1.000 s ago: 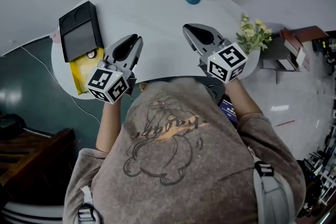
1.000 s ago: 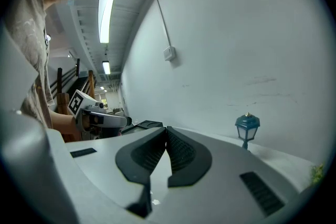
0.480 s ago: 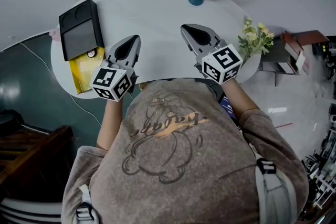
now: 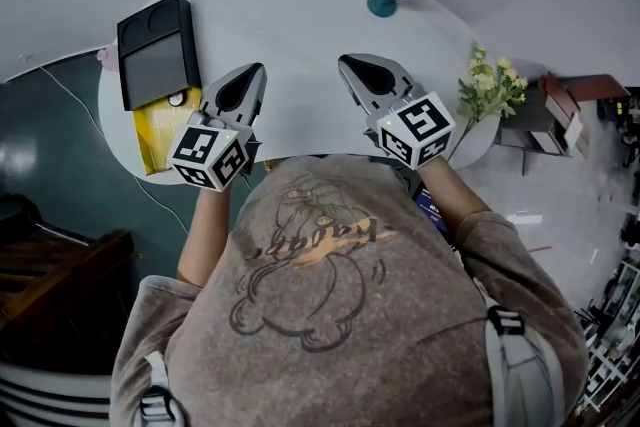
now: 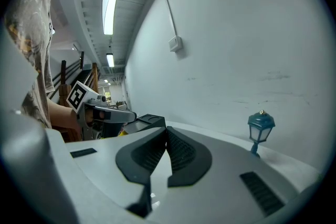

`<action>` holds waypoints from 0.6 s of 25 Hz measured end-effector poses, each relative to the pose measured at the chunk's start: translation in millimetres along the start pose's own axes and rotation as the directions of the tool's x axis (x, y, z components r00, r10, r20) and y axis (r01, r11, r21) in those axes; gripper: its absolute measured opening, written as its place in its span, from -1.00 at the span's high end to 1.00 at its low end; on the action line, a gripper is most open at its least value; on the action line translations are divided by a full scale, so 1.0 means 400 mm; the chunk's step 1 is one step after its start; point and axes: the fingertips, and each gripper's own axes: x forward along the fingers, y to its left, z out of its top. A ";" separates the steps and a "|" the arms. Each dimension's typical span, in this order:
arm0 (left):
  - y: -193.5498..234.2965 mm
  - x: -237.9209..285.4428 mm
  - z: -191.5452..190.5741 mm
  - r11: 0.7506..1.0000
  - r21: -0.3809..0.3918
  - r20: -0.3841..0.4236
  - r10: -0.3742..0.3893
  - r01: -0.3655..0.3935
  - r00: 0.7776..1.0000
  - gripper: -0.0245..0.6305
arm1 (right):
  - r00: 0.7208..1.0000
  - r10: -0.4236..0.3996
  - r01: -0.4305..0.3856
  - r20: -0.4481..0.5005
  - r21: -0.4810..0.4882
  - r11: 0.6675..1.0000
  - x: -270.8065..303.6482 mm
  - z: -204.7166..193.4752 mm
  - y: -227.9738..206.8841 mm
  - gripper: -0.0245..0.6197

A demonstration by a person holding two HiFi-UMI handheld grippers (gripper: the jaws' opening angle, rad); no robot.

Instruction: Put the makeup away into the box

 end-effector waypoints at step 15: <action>0.018 -0.013 -0.002 0.999 -0.039 0.022 0.033 -0.033 0.999 0.86 | 1.000 0.019 -0.019 -0.006 0.021 1.000 0.017 0.015 0.010 0.93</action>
